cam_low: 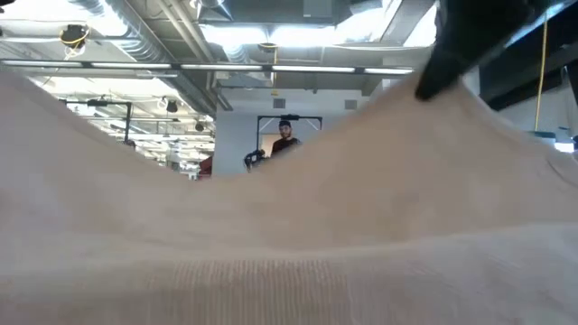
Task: Fold towel
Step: Fold the pink towel
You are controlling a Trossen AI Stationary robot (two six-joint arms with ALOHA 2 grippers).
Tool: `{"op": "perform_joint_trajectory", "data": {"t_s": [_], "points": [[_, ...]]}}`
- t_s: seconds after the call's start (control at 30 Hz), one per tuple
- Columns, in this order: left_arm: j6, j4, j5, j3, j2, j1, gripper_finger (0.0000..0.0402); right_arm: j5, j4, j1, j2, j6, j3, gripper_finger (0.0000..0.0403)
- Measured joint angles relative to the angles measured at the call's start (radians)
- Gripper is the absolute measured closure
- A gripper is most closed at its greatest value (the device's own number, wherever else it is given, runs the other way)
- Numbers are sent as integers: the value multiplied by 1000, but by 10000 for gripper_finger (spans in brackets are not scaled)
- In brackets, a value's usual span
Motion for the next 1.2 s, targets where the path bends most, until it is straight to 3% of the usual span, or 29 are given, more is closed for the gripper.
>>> {"op": "perform_joint_trajectory", "data": {"t_s": [0.23, 0.4, 0.8, 1.0, 1.2], "points": [[-120, -139, -76, 64, 0, -78, 401, 125, -83, 36, 0, -32, 78, 400], [-188, -181, -82, 62, 5, -98, 401, 118, -91, 37, 4, -8, 73, 400], [-163, -174, -91, 61, 82, -97, 398, 139, -99, 44, 9, 54, 46, 399], [-139, -195, -190, 83, 70, -97, 396, 230, -218, 45, 0, 53, 133, 398], [-125, -319, -335, 179, 55, -97, 398, 343, -391, 44, -1, 52, 245, 398]]}}
